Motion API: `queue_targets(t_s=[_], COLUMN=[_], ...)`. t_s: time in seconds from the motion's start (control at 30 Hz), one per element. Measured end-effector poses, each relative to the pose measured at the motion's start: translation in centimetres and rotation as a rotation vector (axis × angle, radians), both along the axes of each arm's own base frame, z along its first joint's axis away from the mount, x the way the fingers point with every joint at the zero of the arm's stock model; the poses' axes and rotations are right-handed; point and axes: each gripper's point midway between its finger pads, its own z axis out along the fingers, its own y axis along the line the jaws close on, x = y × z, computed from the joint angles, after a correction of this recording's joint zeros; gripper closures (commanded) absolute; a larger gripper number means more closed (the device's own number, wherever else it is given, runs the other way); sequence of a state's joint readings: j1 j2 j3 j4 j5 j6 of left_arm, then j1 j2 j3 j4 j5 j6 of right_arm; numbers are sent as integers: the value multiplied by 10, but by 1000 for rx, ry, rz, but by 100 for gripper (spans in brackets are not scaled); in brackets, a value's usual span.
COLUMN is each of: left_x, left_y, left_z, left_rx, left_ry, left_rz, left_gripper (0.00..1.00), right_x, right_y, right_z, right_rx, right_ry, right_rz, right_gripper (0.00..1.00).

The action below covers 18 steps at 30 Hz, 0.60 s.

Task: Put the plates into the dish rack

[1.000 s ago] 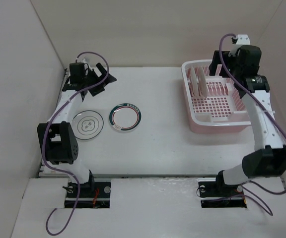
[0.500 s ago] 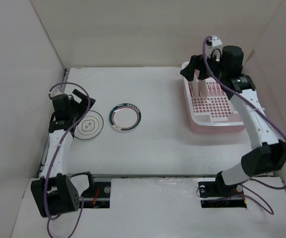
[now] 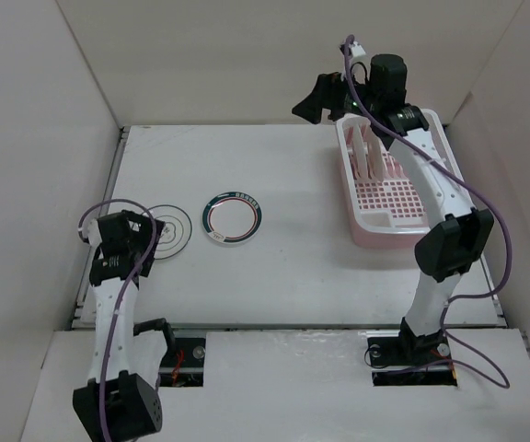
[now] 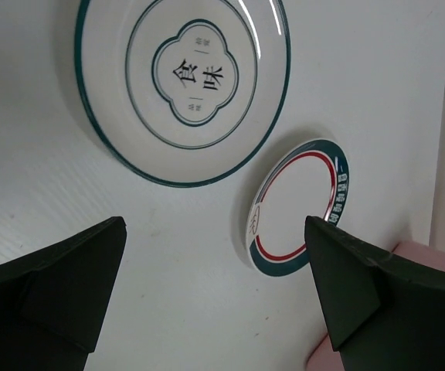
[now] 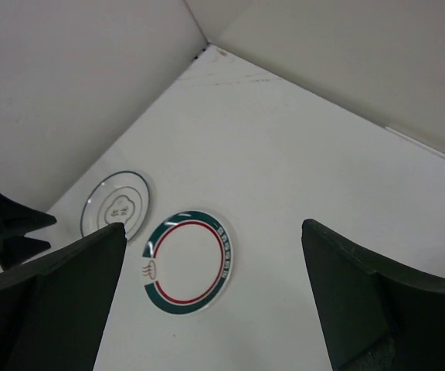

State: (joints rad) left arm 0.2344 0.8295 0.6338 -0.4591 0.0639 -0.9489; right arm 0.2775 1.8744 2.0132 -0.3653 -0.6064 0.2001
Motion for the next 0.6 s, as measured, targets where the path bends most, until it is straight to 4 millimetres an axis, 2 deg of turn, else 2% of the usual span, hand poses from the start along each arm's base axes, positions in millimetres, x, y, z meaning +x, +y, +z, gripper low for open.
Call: queue_targets(t_s=[0.1,0.17,0.37,0.43,0.6], left_x=[-14,-23,-50,-53,-39], left_y=[2,1,-6,-7,0], left_z=[-1,-9,-67,-76,-62], left_rx=[-22,-43,-140,-163,-161], left_ry=[9,31,154,158,50], left_rz=[66,101,203,232,276], left_gripper=[0,0,2,3,8], right_x=[2,4,9,8,4], right_y=[10,15,25,27,32], right_z=[8,6,-10,-10,-4], right_rx=[44,67,110,121,146], right_ry=[2,15,86,97,93], right_rz=[31,48,79,89,119], right_gripper=[0,0,0,0,0])
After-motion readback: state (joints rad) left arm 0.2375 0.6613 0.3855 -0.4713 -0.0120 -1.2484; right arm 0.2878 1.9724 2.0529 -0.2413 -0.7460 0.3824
